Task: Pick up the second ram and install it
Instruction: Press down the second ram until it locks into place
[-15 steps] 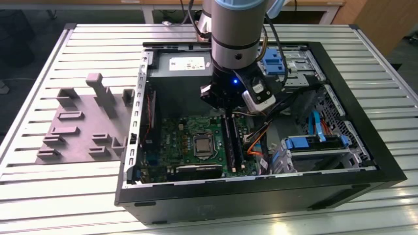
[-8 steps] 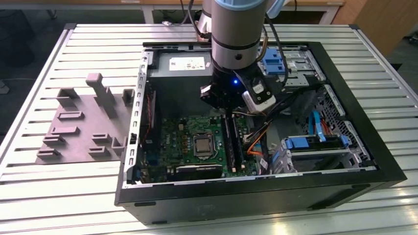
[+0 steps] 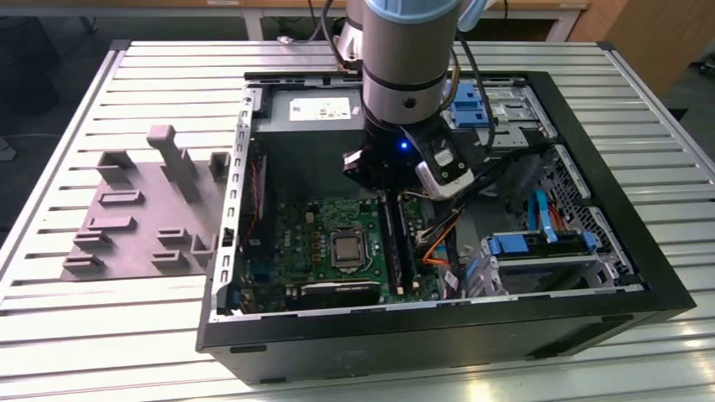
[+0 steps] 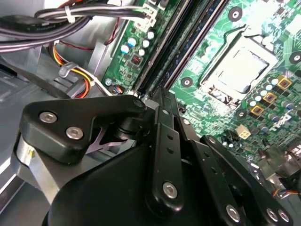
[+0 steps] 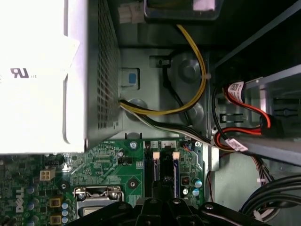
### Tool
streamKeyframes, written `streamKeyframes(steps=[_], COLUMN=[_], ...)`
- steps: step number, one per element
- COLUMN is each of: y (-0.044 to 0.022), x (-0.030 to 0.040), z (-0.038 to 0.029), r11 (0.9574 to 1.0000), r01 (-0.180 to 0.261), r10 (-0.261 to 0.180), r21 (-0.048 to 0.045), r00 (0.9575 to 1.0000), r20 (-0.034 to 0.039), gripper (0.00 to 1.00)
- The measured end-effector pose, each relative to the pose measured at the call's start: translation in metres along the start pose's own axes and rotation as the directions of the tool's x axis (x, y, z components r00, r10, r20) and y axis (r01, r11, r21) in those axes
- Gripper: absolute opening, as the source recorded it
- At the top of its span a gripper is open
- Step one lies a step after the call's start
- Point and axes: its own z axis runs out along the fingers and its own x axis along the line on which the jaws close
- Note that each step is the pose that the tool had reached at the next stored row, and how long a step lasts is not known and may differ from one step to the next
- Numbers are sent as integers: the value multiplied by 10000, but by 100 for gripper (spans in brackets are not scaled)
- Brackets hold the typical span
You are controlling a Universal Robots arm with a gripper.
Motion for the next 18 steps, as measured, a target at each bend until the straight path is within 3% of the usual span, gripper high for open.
streamKeyframes(steps=[18], y=[-241], x=[-8], z=[-12], r11=[10000], r01=[0], r10=[0], r21=[1], r00=[10000], r20=[0], gripper=[11])
